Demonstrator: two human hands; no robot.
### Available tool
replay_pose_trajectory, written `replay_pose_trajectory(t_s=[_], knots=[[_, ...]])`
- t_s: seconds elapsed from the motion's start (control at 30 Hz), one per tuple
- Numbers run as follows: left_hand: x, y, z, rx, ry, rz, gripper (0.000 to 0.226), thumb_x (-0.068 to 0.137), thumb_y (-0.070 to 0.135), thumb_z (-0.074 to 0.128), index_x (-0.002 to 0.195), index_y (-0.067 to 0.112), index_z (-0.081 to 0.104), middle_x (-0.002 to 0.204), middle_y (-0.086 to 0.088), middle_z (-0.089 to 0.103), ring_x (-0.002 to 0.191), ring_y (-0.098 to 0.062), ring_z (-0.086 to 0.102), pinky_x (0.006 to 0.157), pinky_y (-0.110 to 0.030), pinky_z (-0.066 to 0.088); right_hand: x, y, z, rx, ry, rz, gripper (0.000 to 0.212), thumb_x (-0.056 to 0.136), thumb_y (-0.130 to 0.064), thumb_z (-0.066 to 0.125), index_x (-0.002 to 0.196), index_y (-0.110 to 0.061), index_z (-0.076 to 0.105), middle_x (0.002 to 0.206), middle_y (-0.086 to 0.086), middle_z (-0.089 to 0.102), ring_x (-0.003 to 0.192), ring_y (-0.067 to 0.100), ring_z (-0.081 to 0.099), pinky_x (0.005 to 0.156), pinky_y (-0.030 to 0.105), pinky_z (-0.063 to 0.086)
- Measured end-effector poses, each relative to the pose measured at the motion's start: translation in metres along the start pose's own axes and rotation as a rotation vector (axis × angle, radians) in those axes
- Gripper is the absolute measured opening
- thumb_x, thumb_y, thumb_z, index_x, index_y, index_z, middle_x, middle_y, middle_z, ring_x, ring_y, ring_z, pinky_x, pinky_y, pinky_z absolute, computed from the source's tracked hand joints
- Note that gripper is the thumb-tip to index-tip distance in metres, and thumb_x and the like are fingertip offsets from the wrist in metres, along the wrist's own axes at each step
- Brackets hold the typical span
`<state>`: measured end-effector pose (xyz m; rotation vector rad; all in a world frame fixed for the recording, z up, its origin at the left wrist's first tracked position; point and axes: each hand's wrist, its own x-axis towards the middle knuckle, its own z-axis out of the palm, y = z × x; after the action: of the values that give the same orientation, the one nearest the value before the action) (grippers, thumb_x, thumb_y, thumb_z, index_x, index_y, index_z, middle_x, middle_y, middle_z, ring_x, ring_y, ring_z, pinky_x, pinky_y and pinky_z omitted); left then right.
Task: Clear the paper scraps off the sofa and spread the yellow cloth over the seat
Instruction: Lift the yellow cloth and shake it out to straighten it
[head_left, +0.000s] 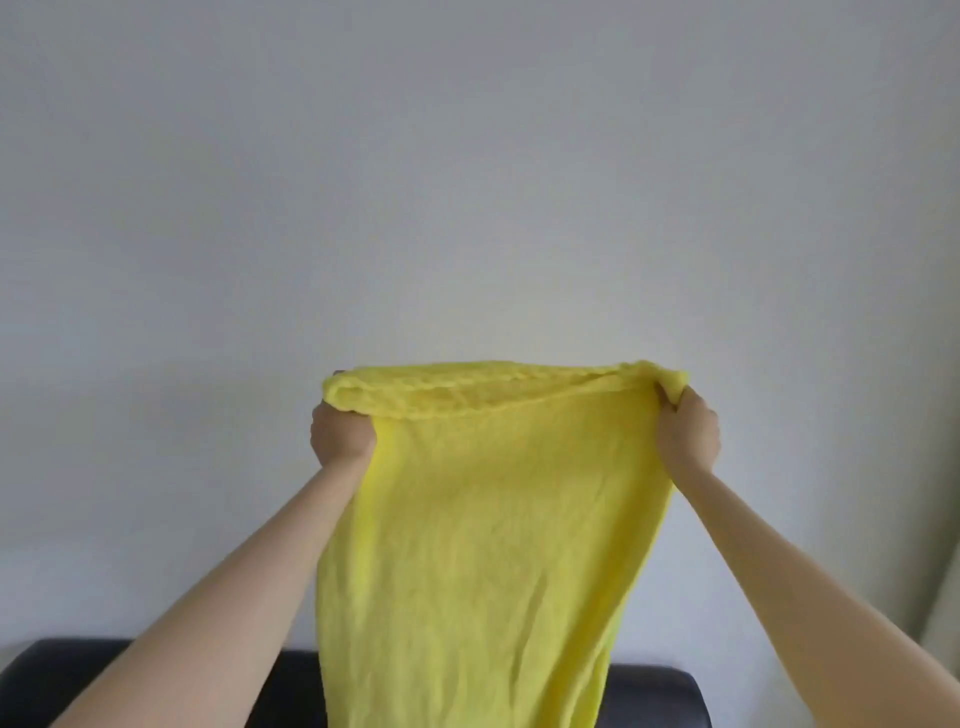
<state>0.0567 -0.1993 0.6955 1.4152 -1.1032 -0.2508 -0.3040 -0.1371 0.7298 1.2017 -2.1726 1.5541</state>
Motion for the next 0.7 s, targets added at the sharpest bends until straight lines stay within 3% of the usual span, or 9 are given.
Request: replay_pose_trajectory(t_s=[0.03,0.13,0.17,0.27,0.33,0.47,0.6,0.67,0.7], knots=[[0.0,0.001,0.003,-0.021,-0.023,-0.042,0.03,0.094,0.013,0.042,0.119,0.008,0.058,0.114,-0.023,0.063,0.104,-0.043,0.06,0.081,-0.042,0.045,-0.001,-0.007,0.001,0.019,-0.009,-0.015,0.023,0.094,-0.02,0.039,0.103,-0.011,0.058,0.101,0.022,0.065,0.094,0.04,0.06,0.07,0.039,0.044],[-0.021,-0.041,0.007,0.153,-0.323,-0.25,0.037,0.098,0.025,0.042,0.124,0.004,0.056,0.129,-0.023,0.057,0.119,-0.039,0.054,0.097,-0.043,0.043,-0.026,0.001,0.014,-0.169,-0.358,-0.105,0.026,0.092,-0.018,0.045,0.108,-0.009,0.064,0.106,0.021,0.066,0.098,0.036,0.062,0.077,0.039,0.048],[-0.033,-0.058,0.006,0.198,-0.329,-0.302,0.036,0.098,0.025,0.041,0.122,0.003,0.057,0.128,-0.023,0.057,0.119,-0.039,0.053,0.098,-0.043,0.042,-0.036,0.01,0.016,-0.21,-0.401,-0.09,0.026,0.092,-0.017,0.044,0.107,-0.01,0.063,0.105,0.018,0.065,0.093,0.034,0.061,0.075,0.038,0.048],[-0.049,-0.068,-0.002,0.053,-0.062,-0.292,0.028,0.097,0.025,0.04,0.111,0.009,0.058,0.114,-0.022,0.062,0.106,-0.042,0.058,0.087,-0.045,0.043,-0.047,0.023,0.019,-0.094,-0.225,-0.046,0.017,0.089,-0.011,0.037,0.092,-0.014,0.054,0.093,0.013,0.062,0.076,0.029,0.05,0.064,0.034,0.039],[-0.035,-0.053,-0.004,0.025,-0.053,-0.251,0.03,0.096,0.025,0.038,0.113,0.009,0.057,0.116,-0.021,0.061,0.107,-0.042,0.057,0.087,-0.044,0.043,-0.044,0.018,0.018,-0.019,-0.228,-0.041,0.016,0.092,-0.014,0.038,0.091,-0.013,0.054,0.091,0.012,0.062,0.077,0.031,0.054,0.063,0.034,0.042],[-0.017,-0.035,-0.003,-0.028,-0.243,-0.359,0.041,0.098,0.024,0.034,0.12,-0.001,0.058,0.127,-0.023,0.058,0.115,-0.04,0.055,0.096,-0.043,0.043,-0.037,0.007,0.012,0.168,-0.269,-0.012,0.023,0.096,-0.027,0.041,0.094,-0.014,0.06,0.084,0.006,0.062,0.081,0.03,0.058,0.065,0.035,0.046],[-0.029,-0.039,0.001,-0.563,-0.557,-0.512,0.043,0.095,0.036,0.036,0.111,0.008,0.065,0.12,-0.019,0.063,0.104,-0.033,0.062,0.093,-0.04,0.048,-0.035,0.014,0.004,0.341,-0.264,0.068,0.031,0.094,-0.035,0.048,0.069,-0.018,0.055,0.068,0.0,0.056,0.066,0.022,0.052,0.054,0.03,0.038],[-0.037,-0.039,0.004,-0.644,-0.647,-0.557,0.042,0.094,0.038,0.036,0.099,0.011,0.067,0.113,-0.019,0.065,0.093,-0.031,0.064,0.085,-0.039,0.05,-0.037,0.016,0.004,0.363,-0.327,0.101,0.028,0.092,-0.037,0.054,0.073,-0.017,0.059,0.073,0.001,0.059,0.07,0.022,0.054,0.057,0.03,0.041],[-0.04,-0.041,0.007,-0.608,-0.645,-0.56,0.042,0.094,0.038,0.037,0.104,0.009,0.066,0.115,-0.02,0.064,0.097,-0.032,0.064,0.088,-0.041,0.05,-0.038,0.017,0.005,0.368,-0.366,0.118,0.026,0.09,-0.037,0.056,0.078,-0.014,0.062,0.077,0.003,0.061,0.074,0.023,0.057,0.061,0.032,0.043]])
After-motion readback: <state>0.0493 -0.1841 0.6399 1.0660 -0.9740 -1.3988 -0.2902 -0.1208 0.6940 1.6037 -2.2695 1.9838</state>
